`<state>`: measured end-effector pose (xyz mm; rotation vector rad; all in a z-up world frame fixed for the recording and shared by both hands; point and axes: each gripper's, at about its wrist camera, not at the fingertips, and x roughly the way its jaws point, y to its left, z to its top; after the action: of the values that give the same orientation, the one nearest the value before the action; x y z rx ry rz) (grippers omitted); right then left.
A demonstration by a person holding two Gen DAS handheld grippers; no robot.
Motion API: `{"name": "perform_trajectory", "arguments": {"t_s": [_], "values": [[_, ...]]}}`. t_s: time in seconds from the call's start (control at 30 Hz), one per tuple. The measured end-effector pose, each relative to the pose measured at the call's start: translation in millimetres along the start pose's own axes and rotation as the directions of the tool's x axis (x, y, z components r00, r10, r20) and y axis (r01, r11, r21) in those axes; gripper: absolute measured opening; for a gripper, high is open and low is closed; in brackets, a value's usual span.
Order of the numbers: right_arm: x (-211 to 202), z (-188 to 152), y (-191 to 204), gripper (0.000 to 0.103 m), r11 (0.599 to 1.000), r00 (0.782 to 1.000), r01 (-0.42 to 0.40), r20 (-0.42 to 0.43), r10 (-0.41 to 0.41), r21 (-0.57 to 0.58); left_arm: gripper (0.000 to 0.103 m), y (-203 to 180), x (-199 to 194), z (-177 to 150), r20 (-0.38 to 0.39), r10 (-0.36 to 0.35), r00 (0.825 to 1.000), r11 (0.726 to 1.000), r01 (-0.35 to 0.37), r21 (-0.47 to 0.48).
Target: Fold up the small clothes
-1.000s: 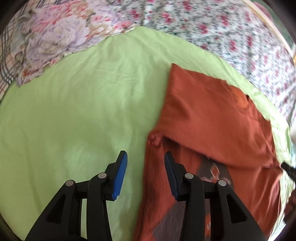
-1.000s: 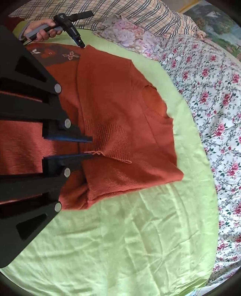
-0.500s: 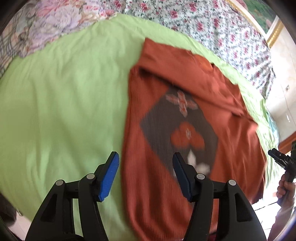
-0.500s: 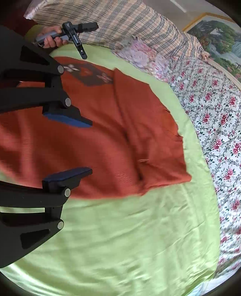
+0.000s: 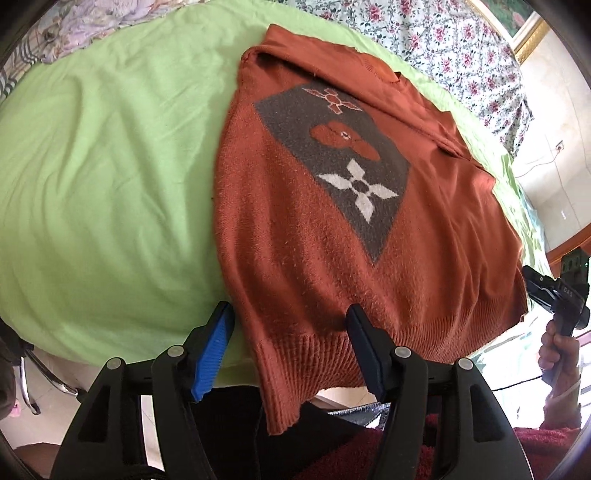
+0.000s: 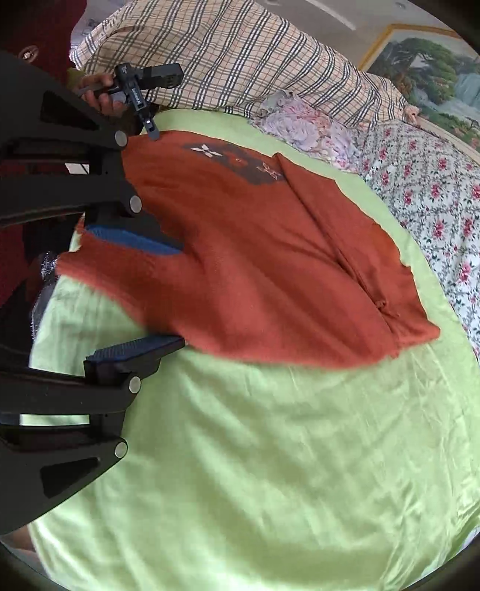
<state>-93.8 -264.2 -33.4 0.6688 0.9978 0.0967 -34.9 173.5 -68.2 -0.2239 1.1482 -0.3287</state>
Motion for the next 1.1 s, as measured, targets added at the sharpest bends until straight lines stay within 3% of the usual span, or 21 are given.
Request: {"name": "perform_trajectory", "arguments": {"t_s": [0.03, 0.07, 0.1, 0.13, 0.37, 0.43, 0.57, 0.67, 0.83, 0.93, 1.03, 1.1], "values": [[1.3, 0.0, 0.6, 0.031, 1.000, 1.000, -0.008, 0.003, 0.008, 0.001, 0.055, -0.1, -0.3, 0.3, 0.006, 0.002, 1.000, 1.000, -0.002, -0.001], [1.8, 0.1, 0.4, 0.006, 1.000, 1.000, -0.010, 0.003, 0.010, 0.007, 0.040, 0.4, -1.4, 0.7, 0.012, 0.005, 1.000, 1.000, -0.005, -0.001], [1.3, -0.1, -1.2, 0.007, 1.000, 1.000, -0.015, 0.001, 0.015, 0.020, 0.019, 1.6, -2.7, 1.5, 0.016, 0.003, 1.000, 1.000, -0.003, -0.001], [-3.5, -2.9, -3.9, 0.007, 0.999, 1.000, -0.026, 0.008, 0.026, 0.037, 0.008, 3.1, -3.2, 3.8, 0.014, -0.006, 1.000, 1.000, 0.006, -0.002], [-56.5, -23.6, -18.9, 0.006, 0.998, 0.997, -0.050, 0.060, 0.048, 0.023, 0.007, 7.8, -23.1, 1.4, 0.059, -0.053, 0.997, 0.998, 0.051, 0.034], [-50.4, -29.3, -25.0, 0.006, 0.999, 0.998, -0.043, 0.042, 0.042, 0.025, 0.008, 12.8, -18.2, 0.5, 0.039, -0.071, 0.997, 0.997, 0.070, 0.020], [-37.1, -29.5, -31.7, 0.009, 0.995, 0.997, -0.076, 0.022, 0.075, 0.057, 0.022, 23.5, -9.0, -8.1, 0.004, -0.120, 0.993, 0.993, 0.120, -0.007], [-37.0, -32.1, -35.4, 0.014, 0.993, 0.995, -0.099, 0.021, 0.098, 0.063, 0.022, 27.6, -6.9, -13.4, 0.008, -0.151, 0.988, 0.988, 0.151, -0.009], [-34.9, -43.9, -34.2, 0.018, 0.989, 0.989, -0.144, -0.025, 0.145, 0.034, 0.019, 22.8, -2.5, -16.2, 0.008, -0.191, 0.982, 0.981, 0.191, 0.028], [-23.8, -49.2, -28.8, 0.018, 0.983, 0.983, -0.179, -0.044, 0.180, 0.031, 0.010, 18.1, -5.7, -19.5, 0.013, -0.189, 0.982, 0.980, 0.188, 0.064], [-20.1, -54.8, -18.4, 0.007, 0.986, 0.985, -0.169, -0.040, 0.168, -0.004, 0.007, 16.6, -20.3, -22.7, 0.070, -0.189, 0.980, 0.980, 0.184, 0.071], [-24.1, -56.8, -17.1, 0.007, 0.985, 0.985, -0.173, -0.023, 0.173, -0.004, 0.006, 15.6, -30.1, -21.3, 0.100, -0.202, 0.974, 0.979, 0.196, 0.064]]}}
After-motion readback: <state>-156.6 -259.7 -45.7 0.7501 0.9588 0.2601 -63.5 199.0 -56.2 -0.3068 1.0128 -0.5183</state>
